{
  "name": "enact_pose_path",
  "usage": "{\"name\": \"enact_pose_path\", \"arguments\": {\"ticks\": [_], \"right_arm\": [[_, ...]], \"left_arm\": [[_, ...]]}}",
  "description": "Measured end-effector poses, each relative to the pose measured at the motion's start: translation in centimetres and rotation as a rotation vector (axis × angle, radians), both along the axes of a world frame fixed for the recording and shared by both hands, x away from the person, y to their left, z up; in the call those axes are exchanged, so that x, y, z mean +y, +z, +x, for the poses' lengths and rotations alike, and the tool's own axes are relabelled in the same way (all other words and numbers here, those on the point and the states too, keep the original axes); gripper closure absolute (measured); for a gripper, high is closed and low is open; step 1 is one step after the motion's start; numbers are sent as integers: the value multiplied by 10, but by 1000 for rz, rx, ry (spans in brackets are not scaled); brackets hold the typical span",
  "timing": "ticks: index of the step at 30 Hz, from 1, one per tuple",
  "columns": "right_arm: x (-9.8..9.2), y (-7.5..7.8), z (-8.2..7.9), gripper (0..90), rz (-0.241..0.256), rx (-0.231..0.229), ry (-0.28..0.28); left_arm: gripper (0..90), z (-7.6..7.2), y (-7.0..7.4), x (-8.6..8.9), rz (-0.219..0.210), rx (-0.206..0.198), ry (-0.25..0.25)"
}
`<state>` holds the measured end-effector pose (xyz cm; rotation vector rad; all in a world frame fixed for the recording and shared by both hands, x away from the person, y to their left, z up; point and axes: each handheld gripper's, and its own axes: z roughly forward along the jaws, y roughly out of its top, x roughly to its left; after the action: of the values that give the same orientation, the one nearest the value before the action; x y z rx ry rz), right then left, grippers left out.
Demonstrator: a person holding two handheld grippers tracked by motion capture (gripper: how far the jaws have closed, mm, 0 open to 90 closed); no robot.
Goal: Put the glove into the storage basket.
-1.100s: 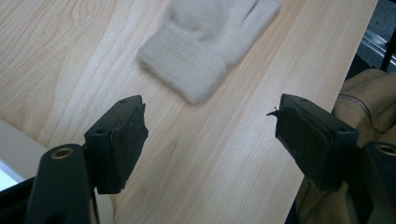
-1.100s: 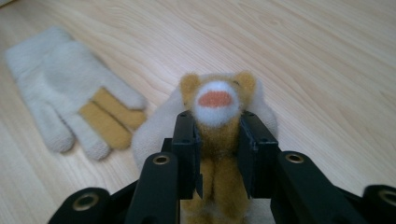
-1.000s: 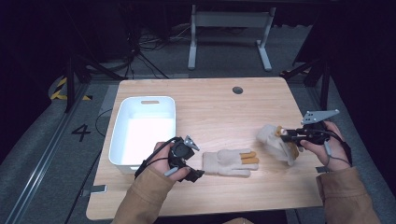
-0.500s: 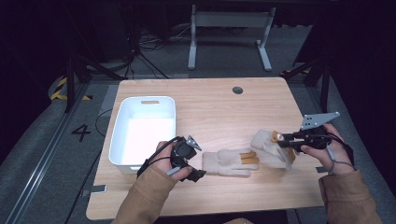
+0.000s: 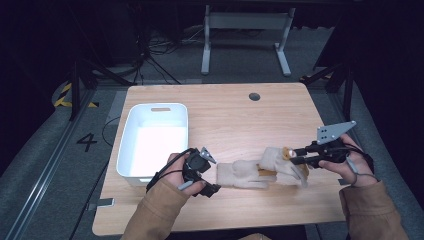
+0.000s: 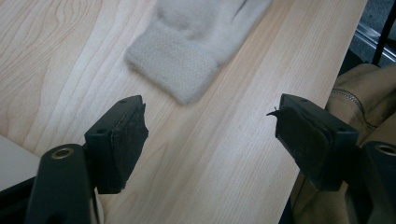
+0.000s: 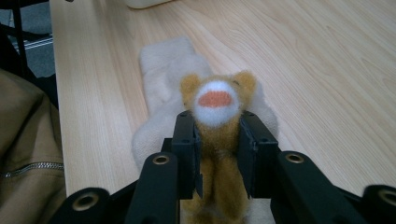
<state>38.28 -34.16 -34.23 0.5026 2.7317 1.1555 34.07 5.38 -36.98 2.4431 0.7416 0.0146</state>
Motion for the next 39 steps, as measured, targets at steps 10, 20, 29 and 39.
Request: {"name": "enact_pose_path", "arguments": {"ticks": [10, 20, 29, 39], "right_arm": [[19, -1, 4, 709, -5, 6, 81], [43, -2, 18, 710, -12, 8, 203], [63, -4, 26, 710, -12, 9, 256], [90, -15, 28, 710, -34, 16, 308]], "left_arm": [[253, -5, -2, 5, 1, -3, 10], [253, -13, -7, 14, 16, 6, 42], [253, -20, -9, 25, 20, 11, 79], [253, -22, -14, 26, 27, 21, 87]]}}
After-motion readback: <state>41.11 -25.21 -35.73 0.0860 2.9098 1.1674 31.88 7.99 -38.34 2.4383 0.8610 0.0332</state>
